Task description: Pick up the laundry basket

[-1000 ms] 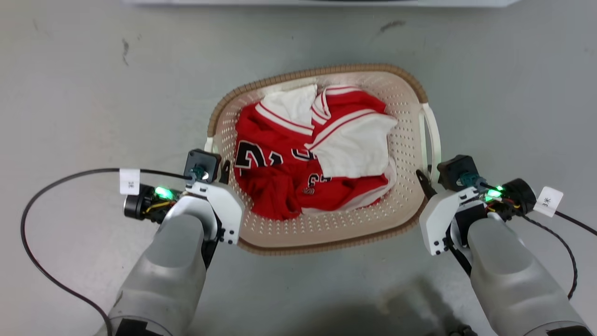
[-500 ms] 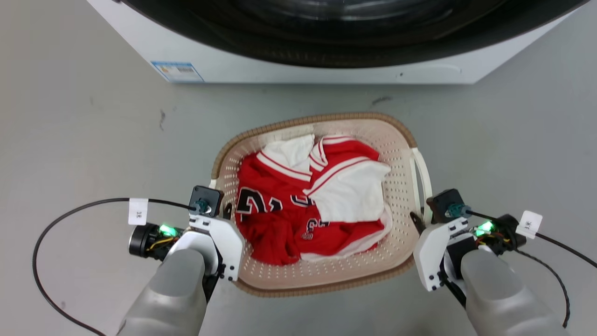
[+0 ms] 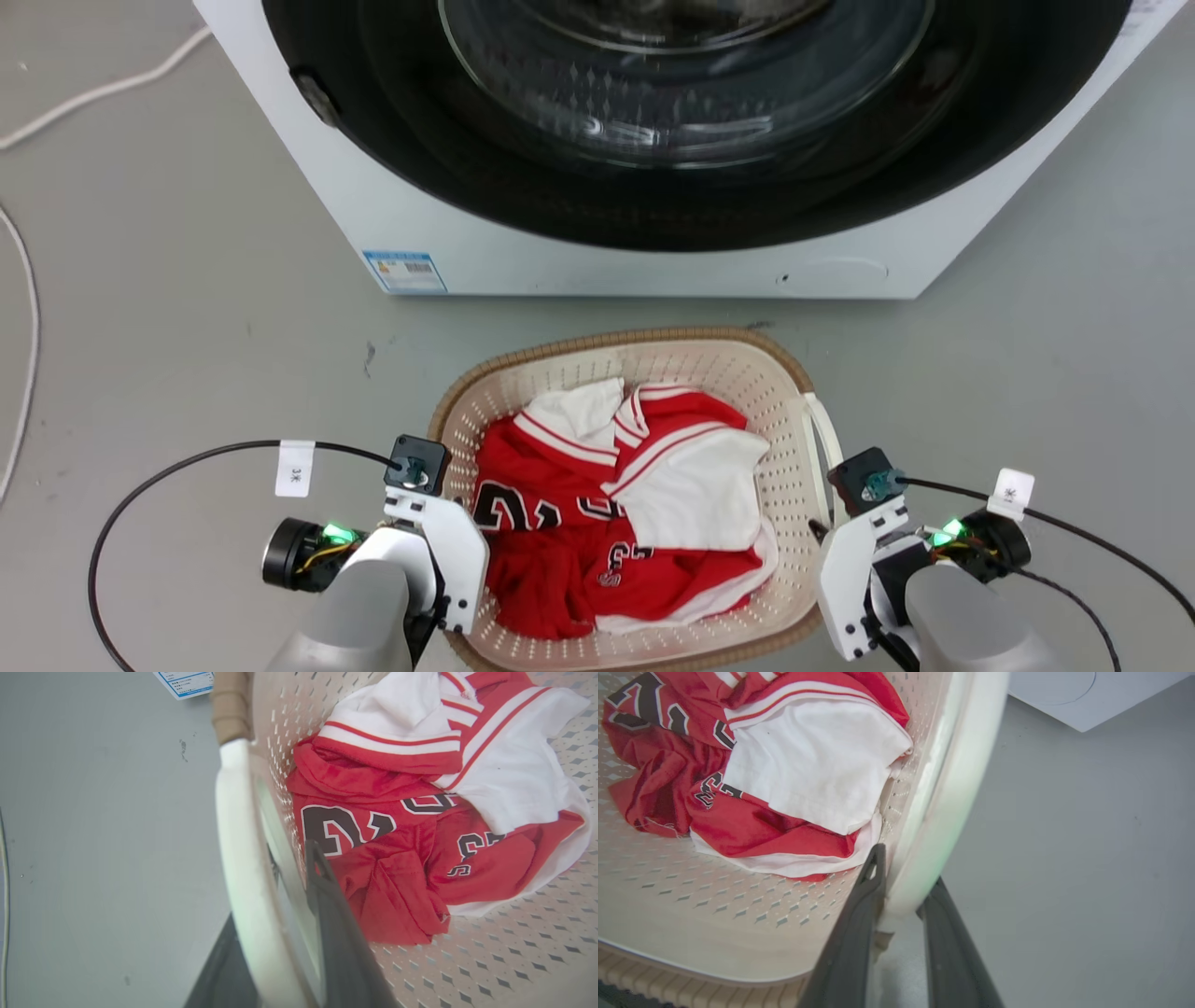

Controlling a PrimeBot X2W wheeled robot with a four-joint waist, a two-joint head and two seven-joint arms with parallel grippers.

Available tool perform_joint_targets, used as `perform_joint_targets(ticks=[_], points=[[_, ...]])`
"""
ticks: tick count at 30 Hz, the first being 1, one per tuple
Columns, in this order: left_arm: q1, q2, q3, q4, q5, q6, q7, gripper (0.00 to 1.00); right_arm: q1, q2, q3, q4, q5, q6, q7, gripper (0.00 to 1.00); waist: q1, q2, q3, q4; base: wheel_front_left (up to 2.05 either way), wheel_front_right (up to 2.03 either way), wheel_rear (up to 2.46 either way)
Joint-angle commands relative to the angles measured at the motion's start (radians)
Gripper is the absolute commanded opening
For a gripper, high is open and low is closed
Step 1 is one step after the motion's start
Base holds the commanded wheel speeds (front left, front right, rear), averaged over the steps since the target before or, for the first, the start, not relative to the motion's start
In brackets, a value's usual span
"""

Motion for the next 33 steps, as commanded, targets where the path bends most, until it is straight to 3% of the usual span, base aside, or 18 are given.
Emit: perform_joint_targets(ticks=[1,18,33], points=[[0.009,-0.003,-0.01,-0.006,-0.004,-0.01,0.002,0.0,0.014,-0.004,0.022,0.0,0.007,-0.001,0.014,0.0,0.0001,0.0,-0.04,0.003,0.0,0.0,0.0],[0.114,-0.013,-0.144,-0.007,-0.116,-0.012,0.123,0.0,0.095,-0.003,0.267,-0.032,0.245,-0.001,0.202,0.0,0.0001,0.0,-0.233,-0.001,0.0,0.0,0.0],[0.159,0.012,-0.27,-0.044,-0.271,-0.012,0.235,0.0,0.152,-0.077,0.469,-0.112,0.454,-0.001,0.318,0.0,0.0001,0.0,-0.325,0.006,0.0,0.0,0.0]])
